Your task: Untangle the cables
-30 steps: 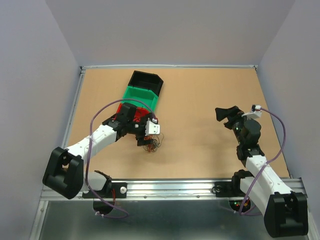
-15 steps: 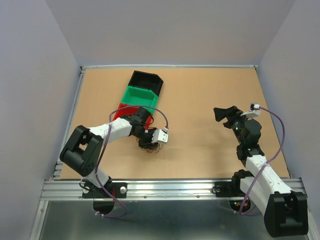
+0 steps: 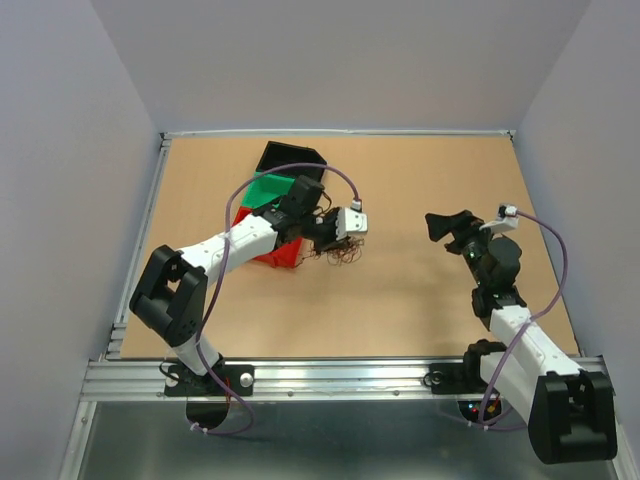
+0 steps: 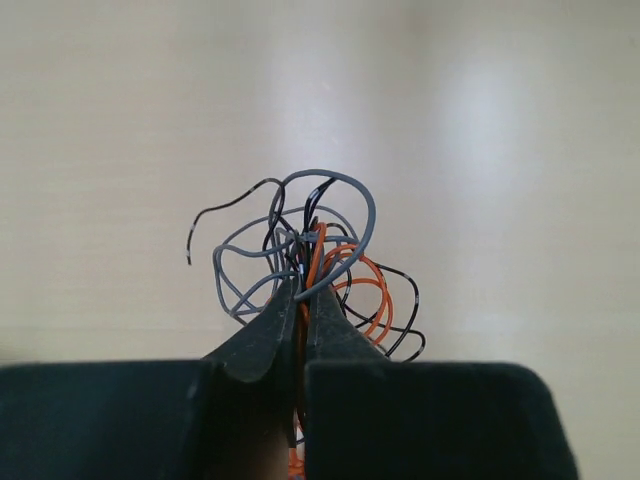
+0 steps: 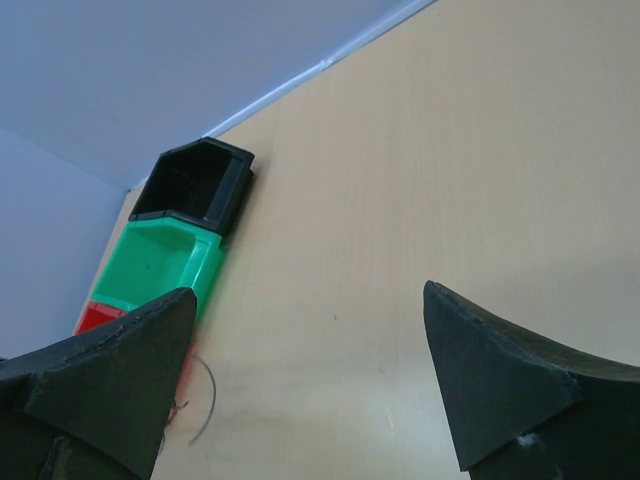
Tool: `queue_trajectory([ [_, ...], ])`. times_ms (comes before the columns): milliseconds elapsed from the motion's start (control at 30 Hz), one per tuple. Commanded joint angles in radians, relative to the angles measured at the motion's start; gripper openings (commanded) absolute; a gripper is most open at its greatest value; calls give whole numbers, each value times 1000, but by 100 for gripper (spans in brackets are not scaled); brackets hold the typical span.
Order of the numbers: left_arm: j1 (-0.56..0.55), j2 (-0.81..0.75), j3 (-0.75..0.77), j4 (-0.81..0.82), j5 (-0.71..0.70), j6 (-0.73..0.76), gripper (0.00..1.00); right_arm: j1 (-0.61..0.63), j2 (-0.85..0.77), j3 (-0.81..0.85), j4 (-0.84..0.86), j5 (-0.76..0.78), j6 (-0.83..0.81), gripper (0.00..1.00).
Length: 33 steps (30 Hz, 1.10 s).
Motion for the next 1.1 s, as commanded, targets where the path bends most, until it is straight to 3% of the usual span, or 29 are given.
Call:
queue_trajectory([
  [0,0,2,95,250,-69,-236,47,3,75,47,109,-97,-30,100],
  [67,0,1,95,302,-121,-271,77,3,142,76,123,-180,-36,100],
  [200,5,-67,-37,442,-184,-318,83,49,259,122,172,-308,-65,100],
  [333,15,-160,-135,564,-256,-346,87,219,406,227,116,-228,-160,98],
  [433,20,-171,-160,571,-299,-343,87,282,505,331,65,-179,-217,95],
  [533,22,-153,-164,560,-330,-337,87,328,629,392,59,-144,-234,86],
  [767,26,-131,-210,608,-468,-268,83,402,769,451,40,-92,-257,79],
  [900,26,-102,-209,597,-450,-254,81,429,802,448,39,-81,-274,74],
  [1000,26,-68,-186,569,-422,-254,76,442,796,435,36,-102,-282,63],
  [1067,26,-32,-158,528,-386,-245,74,443,793,432,37,-107,-280,44],
])
